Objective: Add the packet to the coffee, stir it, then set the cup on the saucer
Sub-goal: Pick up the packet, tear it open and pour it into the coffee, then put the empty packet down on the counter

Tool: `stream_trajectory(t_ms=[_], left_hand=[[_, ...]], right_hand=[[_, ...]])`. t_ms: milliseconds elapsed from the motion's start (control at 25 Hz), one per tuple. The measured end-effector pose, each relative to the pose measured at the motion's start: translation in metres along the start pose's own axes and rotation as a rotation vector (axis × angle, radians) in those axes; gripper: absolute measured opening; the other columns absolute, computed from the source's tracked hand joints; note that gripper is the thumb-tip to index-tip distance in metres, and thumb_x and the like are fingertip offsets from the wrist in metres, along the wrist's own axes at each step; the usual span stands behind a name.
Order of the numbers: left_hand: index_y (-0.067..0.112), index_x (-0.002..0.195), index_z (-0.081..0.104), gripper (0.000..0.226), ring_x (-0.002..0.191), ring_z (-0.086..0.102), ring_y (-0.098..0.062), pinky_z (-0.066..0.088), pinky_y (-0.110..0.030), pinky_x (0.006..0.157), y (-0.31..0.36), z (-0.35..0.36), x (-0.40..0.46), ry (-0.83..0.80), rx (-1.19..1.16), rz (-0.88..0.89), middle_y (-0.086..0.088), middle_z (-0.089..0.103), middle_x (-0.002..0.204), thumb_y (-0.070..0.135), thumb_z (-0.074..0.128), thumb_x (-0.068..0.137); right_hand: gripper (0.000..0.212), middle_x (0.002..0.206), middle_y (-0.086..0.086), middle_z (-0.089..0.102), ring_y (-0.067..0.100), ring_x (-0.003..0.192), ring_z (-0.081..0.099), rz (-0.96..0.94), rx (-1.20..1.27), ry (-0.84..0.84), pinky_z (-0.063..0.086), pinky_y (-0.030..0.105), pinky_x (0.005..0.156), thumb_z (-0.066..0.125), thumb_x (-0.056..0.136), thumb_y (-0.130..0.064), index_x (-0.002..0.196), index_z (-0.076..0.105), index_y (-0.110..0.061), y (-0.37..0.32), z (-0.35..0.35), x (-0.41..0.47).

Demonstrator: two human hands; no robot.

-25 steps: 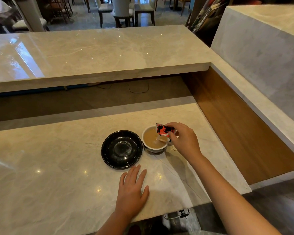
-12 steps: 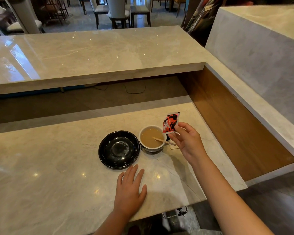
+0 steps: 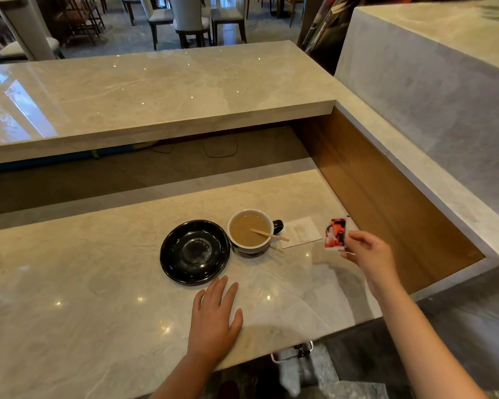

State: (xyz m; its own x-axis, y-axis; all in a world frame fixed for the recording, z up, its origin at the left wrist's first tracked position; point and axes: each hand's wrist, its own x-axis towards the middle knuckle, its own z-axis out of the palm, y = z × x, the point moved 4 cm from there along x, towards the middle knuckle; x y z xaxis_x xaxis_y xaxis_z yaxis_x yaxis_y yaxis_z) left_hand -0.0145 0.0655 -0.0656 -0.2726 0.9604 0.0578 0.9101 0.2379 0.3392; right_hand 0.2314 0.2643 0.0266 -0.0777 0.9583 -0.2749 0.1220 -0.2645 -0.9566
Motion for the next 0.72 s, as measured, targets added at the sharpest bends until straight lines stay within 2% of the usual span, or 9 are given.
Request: stream_trajectory(t_ms=[80, 200, 320, 400, 600, 720], left_hand=[[0.023, 0.138, 0.038, 0.052, 0.136, 0.024, -0.023, 0.016, -0.044, 0.109, 0.000, 0.001, 0.000, -0.004, -0.011, -0.007, -0.007, 0.033, 0.148, 0.036, 0.050, 0.089], [0.027, 0.141, 0.031, 0.053, 0.138, 0.016, -0.018, 0.011, -0.041, 0.112, 0.001, 0.002, -0.001, -0.023, 0.004, -0.019, -0.003, 0.026, 0.152, 0.039, 0.045, 0.092], [0.027, 0.141, 0.030, 0.052, 0.138, 0.015, -0.018, 0.012, -0.042, 0.112, 0.001, 0.001, -0.001, -0.027, -0.004, -0.026, -0.003, 0.025, 0.152, 0.040, 0.042, 0.092], [0.026, 0.140, 0.032, 0.053, 0.138, 0.017, -0.019, 0.012, -0.042, 0.111, 0.001, 0.000, -0.001, -0.023, -0.009, -0.027, -0.004, 0.027, 0.151, 0.042, 0.038, 0.090], [0.025, 0.139, 0.036, 0.054, 0.137, 0.022, -0.021, 0.013, -0.042, 0.110, 0.001, 0.000, 0.000, -0.012, -0.017, -0.027, -0.005, 0.031, 0.150, 0.041, 0.039, 0.088], [0.024, 0.138, 0.038, 0.053, 0.136, 0.025, -0.023, 0.016, -0.043, 0.109, 0.001, 0.000, 0.000, -0.011, -0.015, -0.026, -0.007, 0.034, 0.148, 0.040, 0.041, 0.088]], right_hand=[[0.012, 0.088, 0.008, 0.066, 0.019, 0.072, 0.064, 0.084, -0.111, 0.058, 0.054, 0.025, 0.058, 0.057, 0.088, -0.004, 0.094, 0.065, -0.010, 0.021, -0.024, 0.007], [0.015, 0.085, 0.005, 0.064, 0.017, 0.071, 0.062, 0.129, -0.283, 0.125, 0.050, 0.027, 0.058, 0.057, 0.088, -0.006, 0.100, 0.065, -0.008, 0.047, -0.043, 0.018], [0.017, 0.098, 0.011, 0.067, 0.024, 0.083, 0.062, 0.070, -0.474, 0.152, 0.050, 0.032, 0.065, 0.059, 0.088, -0.009, 0.102, 0.067, -0.009, 0.061, -0.048, 0.030], [0.016, 0.100, 0.012, 0.069, 0.022, 0.084, 0.061, 0.041, -0.557, 0.170, 0.051, 0.034, 0.068, 0.059, 0.088, -0.012, 0.101, 0.068, -0.010, 0.067, -0.048, 0.033], [0.016, 0.100, 0.013, 0.071, 0.018, 0.077, 0.056, -0.105, -0.760, 0.213, 0.041, 0.024, 0.053, 0.057, 0.089, -0.012, 0.100, 0.068, -0.010, 0.068, -0.044, 0.028], [0.020, 0.111, 0.014, 0.066, 0.026, 0.093, 0.059, -0.212, -0.839, 0.240, 0.050, 0.034, 0.069, 0.056, 0.089, -0.014, 0.107, 0.064, -0.010, 0.061, -0.037, 0.014]])
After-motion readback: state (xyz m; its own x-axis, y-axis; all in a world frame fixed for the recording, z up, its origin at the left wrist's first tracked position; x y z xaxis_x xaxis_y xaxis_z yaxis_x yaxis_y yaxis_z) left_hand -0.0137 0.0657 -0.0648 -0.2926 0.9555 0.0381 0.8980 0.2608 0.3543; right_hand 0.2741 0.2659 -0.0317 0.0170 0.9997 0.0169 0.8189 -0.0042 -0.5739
